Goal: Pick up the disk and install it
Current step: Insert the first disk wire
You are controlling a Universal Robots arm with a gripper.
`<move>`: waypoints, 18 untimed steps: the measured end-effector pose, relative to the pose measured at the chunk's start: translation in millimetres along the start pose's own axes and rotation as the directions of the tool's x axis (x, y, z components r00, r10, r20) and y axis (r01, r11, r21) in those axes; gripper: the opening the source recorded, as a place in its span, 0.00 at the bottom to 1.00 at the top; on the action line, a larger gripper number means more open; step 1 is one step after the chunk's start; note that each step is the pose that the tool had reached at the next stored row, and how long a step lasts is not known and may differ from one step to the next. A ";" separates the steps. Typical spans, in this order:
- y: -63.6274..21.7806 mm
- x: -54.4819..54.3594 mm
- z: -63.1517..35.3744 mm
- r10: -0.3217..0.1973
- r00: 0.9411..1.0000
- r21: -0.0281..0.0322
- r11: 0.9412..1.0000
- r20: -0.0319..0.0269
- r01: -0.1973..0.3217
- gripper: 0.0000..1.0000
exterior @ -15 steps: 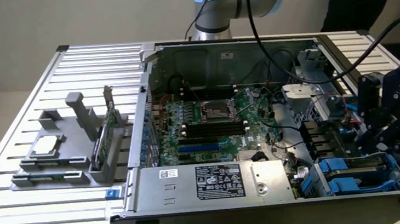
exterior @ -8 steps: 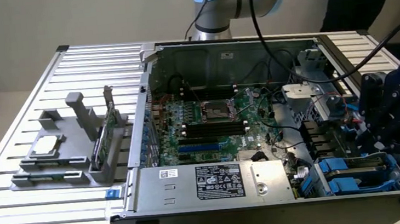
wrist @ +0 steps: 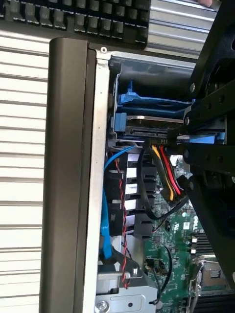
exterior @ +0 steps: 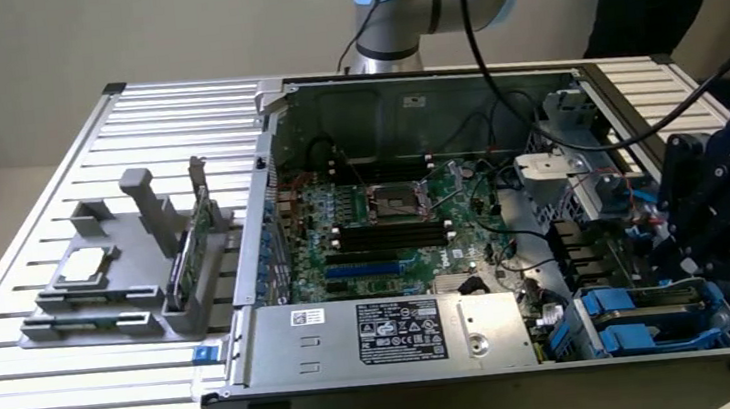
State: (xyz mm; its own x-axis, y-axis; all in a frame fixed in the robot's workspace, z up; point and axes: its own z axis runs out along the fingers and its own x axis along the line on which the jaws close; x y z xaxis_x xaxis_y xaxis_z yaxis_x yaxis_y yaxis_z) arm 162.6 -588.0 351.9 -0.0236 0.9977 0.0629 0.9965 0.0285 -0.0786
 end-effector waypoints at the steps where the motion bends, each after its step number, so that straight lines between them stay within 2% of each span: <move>1: 0.0 0.0 0.2 0.010 1.000 -0.001 1.000 0.003 -0.010 0.17; 3: 0.0 0.0 0.6 0.027 1.000 -0.002 1.000 0.009 -0.027 0.17; 6: 0.1 -0.1 1.3 0.053 0.998 -0.003 0.999 0.023 -0.052 0.17; 7: 0.2 -0.1 1.4 0.060 0.998 -0.004 0.998 0.031 -0.059 0.17; 8: 0.7 -0.1 1.7 0.065 0.997 -0.005 0.998 0.041 -0.065 0.17; 11: 1.7 1.5 2.6 0.072 0.994 -0.007 0.997 0.077 -0.071 0.17; 13: 2.2 4.8 3.9 0.073 0.993 -0.007 0.997 0.095 -0.073 0.17; 18: 4.8 16.7 8.7 0.075 0.990 -0.007 0.997 0.119 -0.075 0.17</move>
State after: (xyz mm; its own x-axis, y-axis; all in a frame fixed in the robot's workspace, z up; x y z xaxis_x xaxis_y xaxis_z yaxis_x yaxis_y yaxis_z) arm 166.3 -570.7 343.9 0.0418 0.9972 -0.0622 0.9960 -0.0465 -0.0764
